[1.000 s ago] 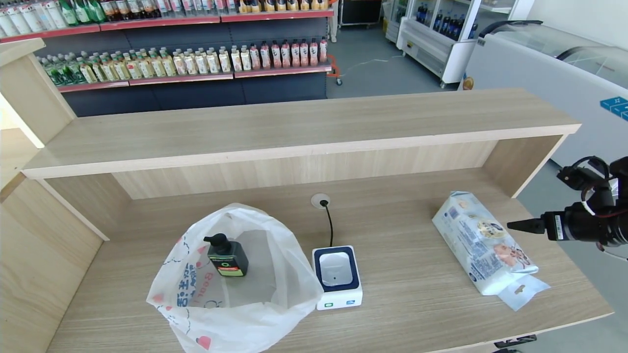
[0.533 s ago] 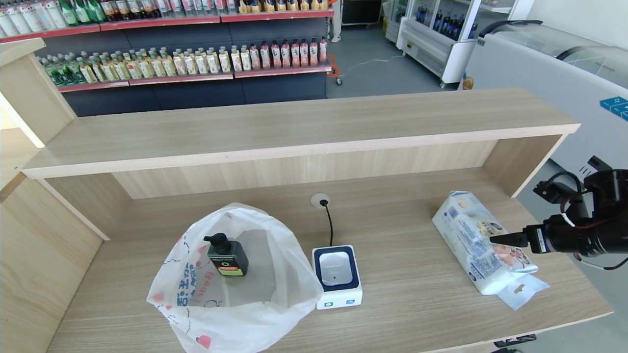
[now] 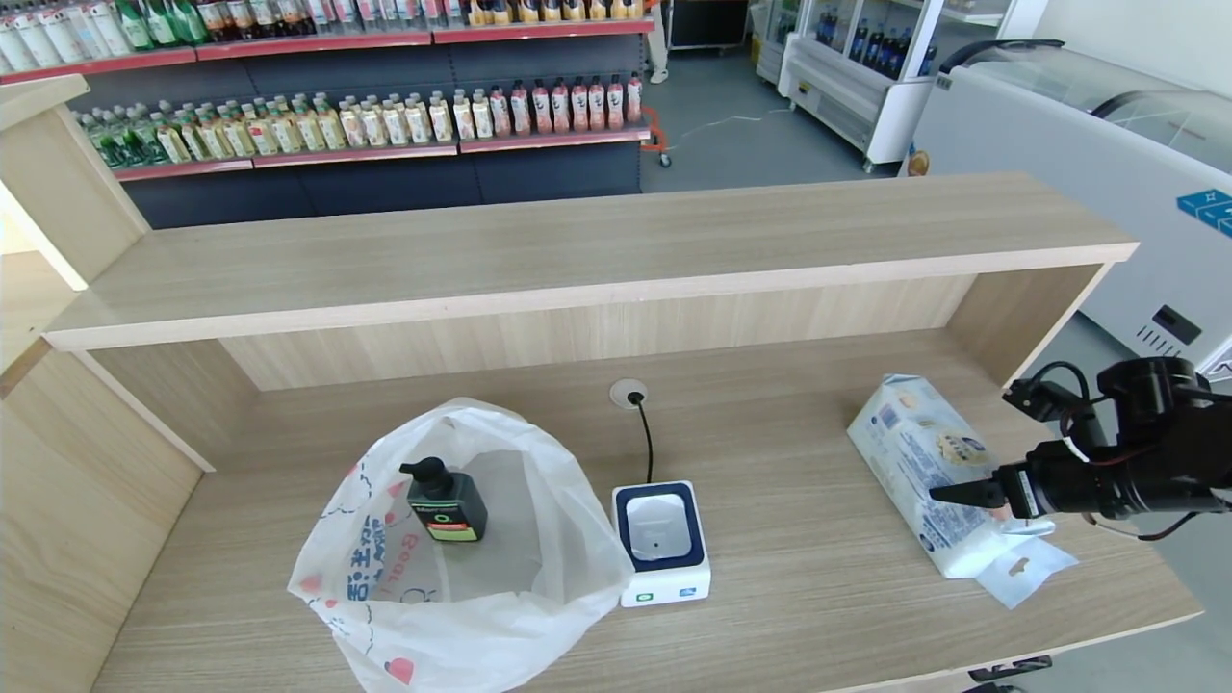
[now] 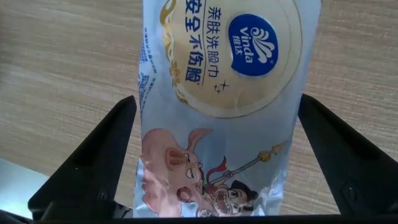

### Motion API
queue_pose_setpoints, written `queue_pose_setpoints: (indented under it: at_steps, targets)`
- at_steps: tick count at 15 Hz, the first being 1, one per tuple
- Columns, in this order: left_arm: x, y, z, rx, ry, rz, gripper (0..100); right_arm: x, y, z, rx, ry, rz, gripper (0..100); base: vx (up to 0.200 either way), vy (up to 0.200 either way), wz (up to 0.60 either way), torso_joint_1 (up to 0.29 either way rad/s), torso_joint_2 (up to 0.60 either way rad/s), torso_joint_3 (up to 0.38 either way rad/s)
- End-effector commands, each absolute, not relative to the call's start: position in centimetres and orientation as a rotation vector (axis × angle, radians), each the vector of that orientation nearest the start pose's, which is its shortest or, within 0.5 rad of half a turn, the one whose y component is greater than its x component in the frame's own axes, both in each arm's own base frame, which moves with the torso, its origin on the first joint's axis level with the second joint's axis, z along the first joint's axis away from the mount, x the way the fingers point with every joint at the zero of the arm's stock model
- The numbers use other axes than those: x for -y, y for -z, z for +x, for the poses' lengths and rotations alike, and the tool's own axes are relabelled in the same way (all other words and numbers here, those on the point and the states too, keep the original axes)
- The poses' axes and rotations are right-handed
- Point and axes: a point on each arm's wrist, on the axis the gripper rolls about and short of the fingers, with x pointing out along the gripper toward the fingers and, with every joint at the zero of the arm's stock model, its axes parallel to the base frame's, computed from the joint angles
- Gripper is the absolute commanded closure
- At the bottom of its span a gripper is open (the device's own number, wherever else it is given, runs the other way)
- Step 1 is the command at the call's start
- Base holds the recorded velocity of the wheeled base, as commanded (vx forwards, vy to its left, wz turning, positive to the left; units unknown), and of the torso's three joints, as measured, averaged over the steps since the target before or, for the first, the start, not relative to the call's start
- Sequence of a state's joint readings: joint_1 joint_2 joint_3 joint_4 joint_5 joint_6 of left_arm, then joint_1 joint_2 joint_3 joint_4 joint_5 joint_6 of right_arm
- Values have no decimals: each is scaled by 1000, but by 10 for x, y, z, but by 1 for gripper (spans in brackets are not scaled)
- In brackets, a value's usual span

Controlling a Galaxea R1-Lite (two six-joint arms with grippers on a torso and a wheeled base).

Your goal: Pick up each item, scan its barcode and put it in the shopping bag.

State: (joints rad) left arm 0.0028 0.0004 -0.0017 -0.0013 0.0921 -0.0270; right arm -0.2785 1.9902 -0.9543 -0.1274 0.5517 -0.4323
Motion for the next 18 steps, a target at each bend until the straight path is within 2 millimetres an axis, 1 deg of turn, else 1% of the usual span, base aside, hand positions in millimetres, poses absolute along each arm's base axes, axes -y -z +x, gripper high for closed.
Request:
queue_pose_setpoints:
  at_steps: [1, 5, 8, 11, 12, 14, 16, 18]
  targets:
    - [-2, -76, -23, 4, -97, -28, 0, 82, -68, 333, -787, -439, -31, 0, 0, 0, 0, 0, 0, 0]
    - [-2, -76, -23, 4, -97, -28, 0, 74, -56, 350, -748, -494, -41, 0, 0, 0, 0, 0, 0, 0]
    - [-2, -76, -23, 4, -97, -28, 0, 70, -52, 352, -743, -532, -29, 0, 0, 0, 0, 0, 0, 0]
    - [-2, -76, -23, 4, -97, -28, 0, 72, -50, 350, -750, -528, -22, 0, 0, 0, 0, 0, 0, 0]
    - [-2, -76, -23, 4, -97, -28, 0, 75, -51, 350, -746, -520, -21, 100, 0, 0, 0, 0, 0, 0]
    - [-2, -76, -23, 4, -97, -28, 0, 76, -55, 349, -734, -519, -37, 100, 0, 0, 0, 0, 0, 0]
    - [-2, -76, -23, 4, -95, -28, 0, 80, -64, 345, -703, -518, -82, 100, 0, 0, 0, 0, 0, 0]
    - [-2, -76, -23, 4, -97, -28, 0, 86, -82, 340, -650, -503, -120, 100, 0, 0, 0, 0, 0, 0]
